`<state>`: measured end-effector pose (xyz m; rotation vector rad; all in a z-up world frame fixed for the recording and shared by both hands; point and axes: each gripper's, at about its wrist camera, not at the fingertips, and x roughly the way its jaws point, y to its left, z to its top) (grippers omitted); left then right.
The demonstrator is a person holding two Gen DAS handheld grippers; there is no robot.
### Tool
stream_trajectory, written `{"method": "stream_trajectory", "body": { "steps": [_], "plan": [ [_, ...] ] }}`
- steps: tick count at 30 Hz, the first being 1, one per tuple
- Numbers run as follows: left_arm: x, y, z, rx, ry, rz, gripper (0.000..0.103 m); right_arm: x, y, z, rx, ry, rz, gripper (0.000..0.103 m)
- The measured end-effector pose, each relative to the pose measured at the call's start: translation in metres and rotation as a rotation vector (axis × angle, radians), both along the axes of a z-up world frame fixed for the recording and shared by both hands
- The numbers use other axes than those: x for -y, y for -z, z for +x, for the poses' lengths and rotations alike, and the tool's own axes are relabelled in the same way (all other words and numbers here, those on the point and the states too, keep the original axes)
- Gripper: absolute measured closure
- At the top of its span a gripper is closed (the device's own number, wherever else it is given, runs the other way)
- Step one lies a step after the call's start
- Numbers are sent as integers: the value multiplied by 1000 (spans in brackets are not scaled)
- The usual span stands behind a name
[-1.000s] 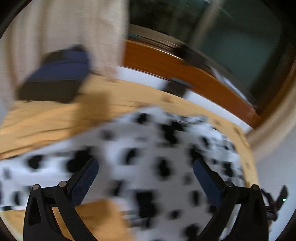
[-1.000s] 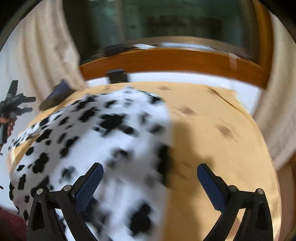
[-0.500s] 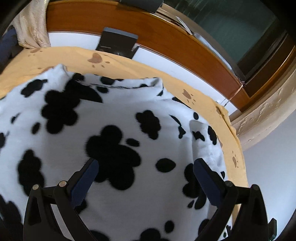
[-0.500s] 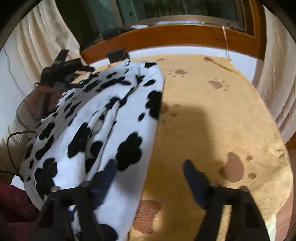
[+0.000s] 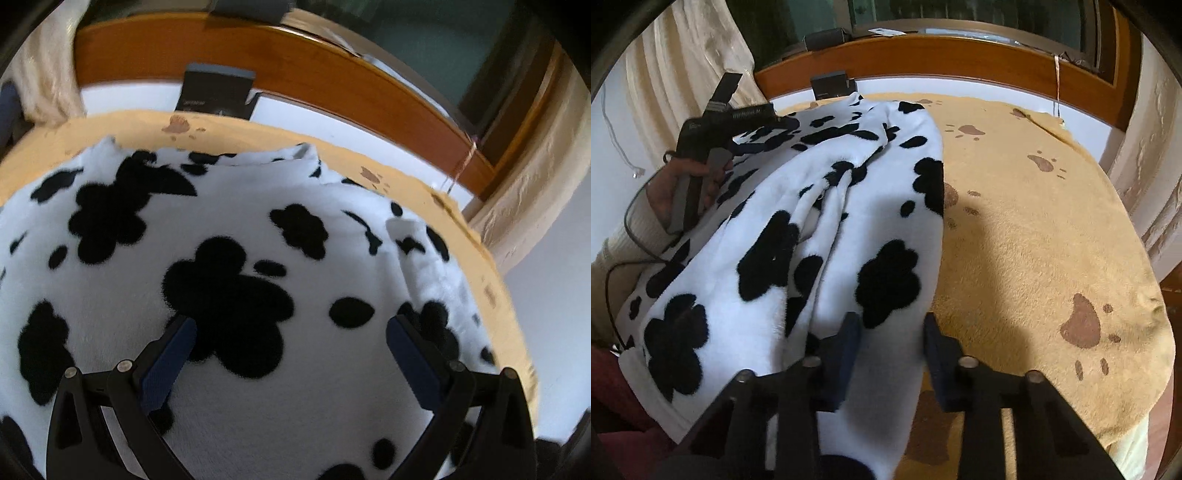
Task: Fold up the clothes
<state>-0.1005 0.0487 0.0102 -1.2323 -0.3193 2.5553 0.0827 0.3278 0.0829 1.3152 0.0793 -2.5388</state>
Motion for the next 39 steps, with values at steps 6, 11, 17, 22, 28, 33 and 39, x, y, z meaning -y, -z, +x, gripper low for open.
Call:
{"method": "stream_trajectory", "body": {
  "steps": [6, 11, 17, 22, 28, 33, 39],
  "plan": [
    [6, 0, 0, -9, 0, 41, 0, -7, -20, -3, -37, 39, 65, 96],
    [4, 1, 1, -10, -1, 30, 0, -21, -61, -13, -287, 226, 571, 99],
    [8, 1, 1, -13, 0, 53, 0, -99, -68, -34, -97, 263, -29, 99],
    [5, 1, 1, -13, 0, 40, 0, -86, -35, -8, 14, 155, -251, 99],
    [6, 2, 1, -13, 0, 46, 0, -75, -14, 16, 71, 136, -377, 99],
    [7, 2, 2, -14, 0, 50, 0, -75, -10, 26, 60, 162, -383, 98],
    [7, 2, 2, -15, 0, 57, 0, -60, -20, 32, -12, 141, -275, 97]
  ]
}}
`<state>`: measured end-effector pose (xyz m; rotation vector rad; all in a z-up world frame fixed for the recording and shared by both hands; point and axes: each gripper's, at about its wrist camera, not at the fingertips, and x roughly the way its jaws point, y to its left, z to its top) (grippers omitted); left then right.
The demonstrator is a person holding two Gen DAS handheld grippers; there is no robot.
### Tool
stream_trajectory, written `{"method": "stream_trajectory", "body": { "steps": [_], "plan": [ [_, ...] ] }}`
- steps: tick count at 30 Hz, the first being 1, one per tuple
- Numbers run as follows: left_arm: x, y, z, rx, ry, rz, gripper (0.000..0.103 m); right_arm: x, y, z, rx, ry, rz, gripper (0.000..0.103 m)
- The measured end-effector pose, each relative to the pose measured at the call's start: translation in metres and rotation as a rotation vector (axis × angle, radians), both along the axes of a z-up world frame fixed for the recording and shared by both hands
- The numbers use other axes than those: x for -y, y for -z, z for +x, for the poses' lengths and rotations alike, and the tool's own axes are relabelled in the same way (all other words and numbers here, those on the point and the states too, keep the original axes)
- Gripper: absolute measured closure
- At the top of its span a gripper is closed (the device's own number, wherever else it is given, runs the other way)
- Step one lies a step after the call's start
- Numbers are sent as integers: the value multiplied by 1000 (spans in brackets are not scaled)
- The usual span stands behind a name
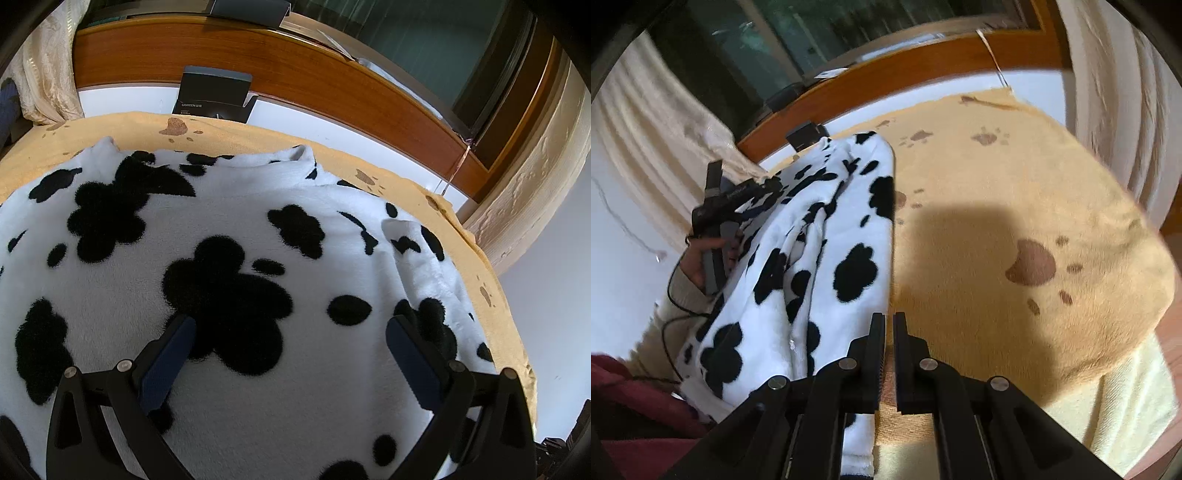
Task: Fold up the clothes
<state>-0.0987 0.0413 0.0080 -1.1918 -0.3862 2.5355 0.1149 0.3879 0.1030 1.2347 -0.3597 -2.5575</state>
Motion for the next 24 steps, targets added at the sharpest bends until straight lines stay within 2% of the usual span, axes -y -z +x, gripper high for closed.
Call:
{"method": "stream_trajectory", "body": {
  "steps": [2, 3, 4, 5, 6, 9, 13, 15, 17, 21, 24],
  "plan": [
    [0, 0, 0, 0, 0, 1, 0, 7, -4, 3, -37, -17, 64, 88],
    [0, 0, 0, 0, 1, 2, 0, 11, -5, 4, -51, -25, 88, 71],
    [0, 0, 0, -1, 1, 3, 0, 15, -7, 4, -64, -33, 112, 41],
    [1, 0, 0, -1, 1, 4, 0, 17, -8, 6, -81, -35, 130, 27],
    [1, 0, 0, -1, 1, 5, 0, 19, -9, 7, -98, -37, 148, 18],
    [1, 0, 1, -1, 1, 7, 0, 21, -12, 6, -102, -35, 180, 18],
    [1, 0, 1, -1, 1, 9, 0, 17, -9, 8, -50, -41, 148, 18],
    [1, 0, 1, -1, 1, 10, 0, 18, -8, 12, -30, -32, 175, 19],
    [1, 0, 1, -1, 2, 10, 0, 22, -5, 17, -9, -58, 177, 32],
    [1, 0, 1, -1, 2, 8, 0, 36, 8, 24, 65, -106, 232, 67],
    [2, 0, 1, -1, 3, 10, 0, 46, 14, 26, 72, -133, 247, 69]
  ]
}}
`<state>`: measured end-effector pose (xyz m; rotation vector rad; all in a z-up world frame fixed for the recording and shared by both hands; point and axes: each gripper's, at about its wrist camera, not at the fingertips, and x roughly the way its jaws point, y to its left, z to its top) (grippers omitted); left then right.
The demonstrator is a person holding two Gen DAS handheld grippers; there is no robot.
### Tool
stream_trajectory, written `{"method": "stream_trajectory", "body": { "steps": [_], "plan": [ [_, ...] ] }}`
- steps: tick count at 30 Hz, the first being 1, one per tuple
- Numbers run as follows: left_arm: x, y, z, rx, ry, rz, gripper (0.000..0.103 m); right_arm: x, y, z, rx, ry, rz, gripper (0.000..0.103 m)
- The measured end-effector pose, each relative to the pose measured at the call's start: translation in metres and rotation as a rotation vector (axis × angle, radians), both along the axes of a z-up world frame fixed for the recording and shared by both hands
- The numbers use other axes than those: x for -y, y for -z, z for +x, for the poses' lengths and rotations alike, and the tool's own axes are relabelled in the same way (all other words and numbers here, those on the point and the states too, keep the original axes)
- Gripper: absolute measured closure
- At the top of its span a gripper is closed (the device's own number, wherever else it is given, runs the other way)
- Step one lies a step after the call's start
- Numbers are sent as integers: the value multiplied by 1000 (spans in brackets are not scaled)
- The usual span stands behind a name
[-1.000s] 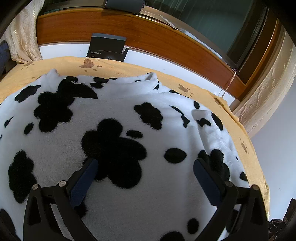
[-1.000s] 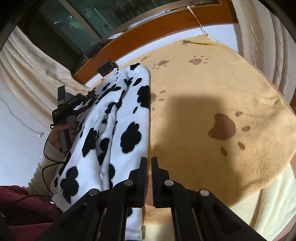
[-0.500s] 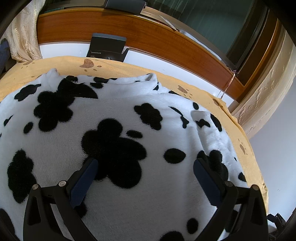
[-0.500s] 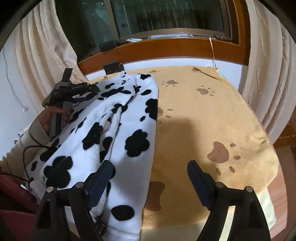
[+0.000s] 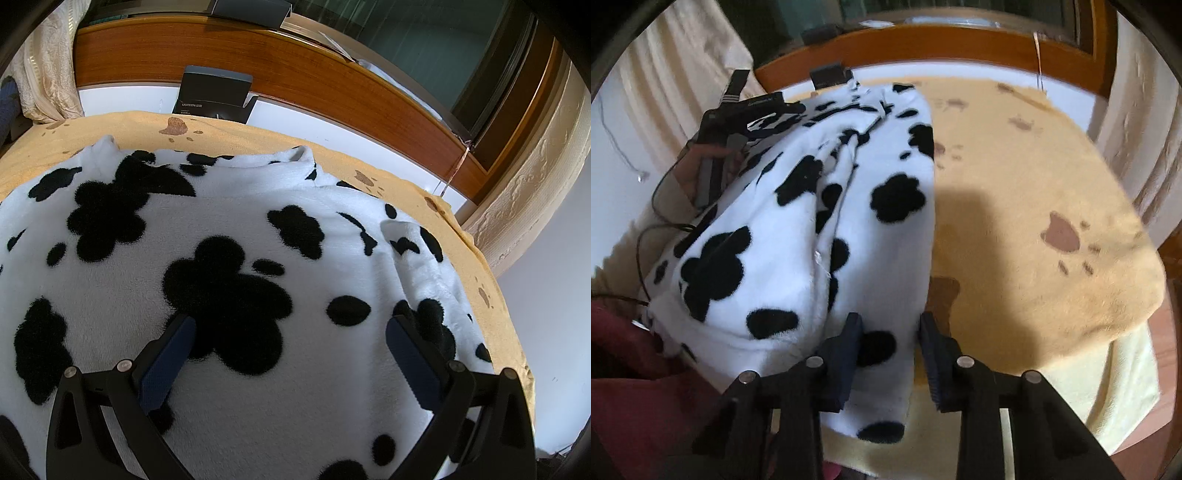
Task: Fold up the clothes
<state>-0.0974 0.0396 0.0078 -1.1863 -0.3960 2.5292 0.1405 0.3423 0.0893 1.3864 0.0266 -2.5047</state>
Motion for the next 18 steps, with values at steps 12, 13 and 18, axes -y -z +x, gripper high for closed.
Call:
{"method": "stream_trajectory", "body": {
  "steps": [12, 13, 18],
  "plan": [
    [2, 0, 0, -2, 1, 18, 0, 1, -30, -10, -104, 55, 185, 96],
    [2, 0, 0, -2, 1, 17, 0, -5, -42, -13, -147, 87, 242, 96],
    [2, 0, 0, -2, 0, 17, 0, -50, -91, -31, -346, 338, 629, 99]
  ]
}}
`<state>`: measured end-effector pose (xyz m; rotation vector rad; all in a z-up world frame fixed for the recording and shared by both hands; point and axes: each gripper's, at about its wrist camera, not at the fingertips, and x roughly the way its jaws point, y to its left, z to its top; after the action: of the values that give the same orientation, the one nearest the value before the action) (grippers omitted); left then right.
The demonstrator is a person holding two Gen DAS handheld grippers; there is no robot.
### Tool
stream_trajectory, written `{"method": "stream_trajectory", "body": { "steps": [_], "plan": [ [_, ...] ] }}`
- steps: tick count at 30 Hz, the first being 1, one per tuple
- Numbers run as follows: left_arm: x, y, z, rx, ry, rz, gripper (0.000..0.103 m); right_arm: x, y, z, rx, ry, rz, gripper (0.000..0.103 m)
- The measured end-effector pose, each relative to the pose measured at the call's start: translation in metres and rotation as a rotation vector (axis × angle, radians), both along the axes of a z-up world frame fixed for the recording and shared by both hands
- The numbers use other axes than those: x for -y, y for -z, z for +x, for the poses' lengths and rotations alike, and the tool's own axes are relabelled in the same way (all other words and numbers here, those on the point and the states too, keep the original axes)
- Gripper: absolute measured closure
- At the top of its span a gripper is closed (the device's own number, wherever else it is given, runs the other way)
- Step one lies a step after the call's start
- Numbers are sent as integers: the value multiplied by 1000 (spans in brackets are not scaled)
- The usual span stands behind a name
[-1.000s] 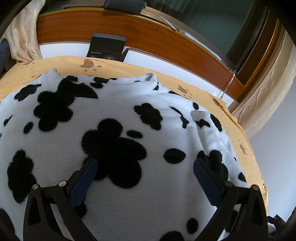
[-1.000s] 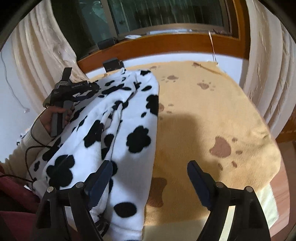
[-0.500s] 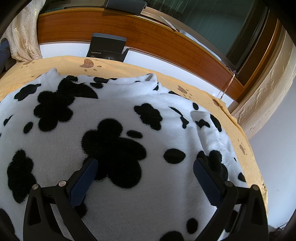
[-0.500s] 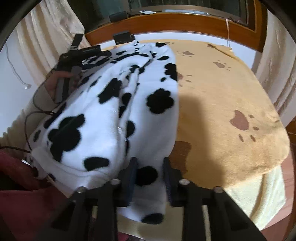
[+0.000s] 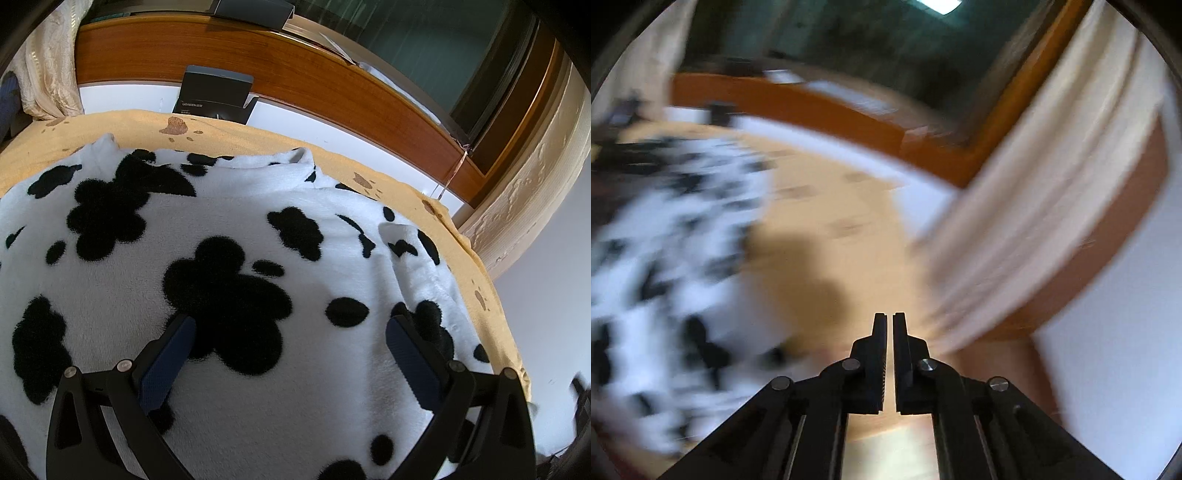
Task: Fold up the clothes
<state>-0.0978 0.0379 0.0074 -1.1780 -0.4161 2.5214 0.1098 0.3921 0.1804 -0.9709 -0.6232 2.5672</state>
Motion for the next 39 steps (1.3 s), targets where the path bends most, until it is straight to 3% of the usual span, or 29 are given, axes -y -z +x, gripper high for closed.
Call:
{"method": "stream_trajectory", "body": {
  "steps": [1, 2, 5, 9, 11, 12, 13, 15, 23, 29, 32, 33, 35, 36, 39],
  "plan": [
    [0, 0, 0, 0, 0, -2, 0, -15, -7, -4, -26, 39, -7, 99],
    [0, 0, 0, 0, 0, -2, 0, -31, -14, -8, -53, 56, -82, 99],
    [0, 0, 0, 0, 0, -1, 0, -68, -16, -23, -51, -21, -496, 98],
    [0, 0, 0, -1, 1, -1, 0, -60, 6, -57, 32, -107, -683, 93],
    [1, 0, 1, -1, 1, -1, 0, -50, 17, -78, 81, -152, -739, 81],
    [1, 0, 1, -1, 2, 0, 0, -43, 21, -89, 94, -163, -762, 64],
    [2, 0, 1, -1, 1, 4, 0, -38, 23, -100, 97, -175, -782, 36],
    [3, 0, 0, -2, 1, 11, 0, -27, 26, -121, 99, -201, -814, 23],
    [5, 1, 0, -3, 1, 36, 0, 21, 42, -214, 226, -301, -780, 24],
    [10, 1, 0, -5, 3, 70, 0, 43, 88, -266, 395, -316, -819, 39],
    [9, 1, 0, -5, 3, 66, 0, 62, 96, -258, 412, -353, -709, 54],
    [9, 1, 0, -4, 3, 63, 0, 67, 96, -256, 413, -360, -676, 70],
    [8, 1, -1, -4, 3, 60, 0, 73, 96, -253, 423, -364, -617, 83],
    [8, 1, -1, -4, 2, 62, 0, 74, 94, -252, 425, -364, -600, 95],
    [9, 1, -1, -4, 1, 66, 0, 81, 75, -247, 340, -348, -397, 97]
  ]
}}
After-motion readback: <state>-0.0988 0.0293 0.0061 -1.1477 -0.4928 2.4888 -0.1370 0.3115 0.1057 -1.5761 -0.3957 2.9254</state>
